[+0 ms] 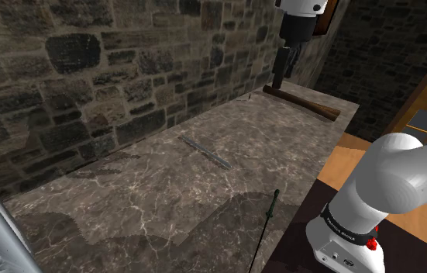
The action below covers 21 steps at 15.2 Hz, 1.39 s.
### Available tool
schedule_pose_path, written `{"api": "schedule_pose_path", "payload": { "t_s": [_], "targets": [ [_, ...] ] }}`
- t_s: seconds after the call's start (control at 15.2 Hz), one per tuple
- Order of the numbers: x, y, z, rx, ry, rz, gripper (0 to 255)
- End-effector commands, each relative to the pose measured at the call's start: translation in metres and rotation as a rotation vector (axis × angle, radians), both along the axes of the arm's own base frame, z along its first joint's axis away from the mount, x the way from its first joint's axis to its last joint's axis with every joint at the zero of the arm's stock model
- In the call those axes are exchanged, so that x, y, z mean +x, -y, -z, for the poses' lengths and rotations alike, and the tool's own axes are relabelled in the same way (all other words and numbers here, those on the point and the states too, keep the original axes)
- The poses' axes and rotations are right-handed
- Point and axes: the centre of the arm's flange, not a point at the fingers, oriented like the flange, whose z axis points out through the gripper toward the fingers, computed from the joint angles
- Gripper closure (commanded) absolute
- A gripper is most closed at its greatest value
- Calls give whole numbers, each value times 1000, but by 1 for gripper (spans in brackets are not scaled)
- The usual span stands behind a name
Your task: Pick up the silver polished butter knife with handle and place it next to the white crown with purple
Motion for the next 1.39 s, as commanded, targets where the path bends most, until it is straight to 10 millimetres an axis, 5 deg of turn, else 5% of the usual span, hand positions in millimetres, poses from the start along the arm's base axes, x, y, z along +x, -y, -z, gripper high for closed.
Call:
{"api": "schedule_pose_path", "payload": {
  "t_s": [0.0, 1.32],
  "targets": [
    [0, 0, 0, 0, 0, 0, 0],
    [141, -71, 214, 53, -55, 121, 0]
  ]
}}
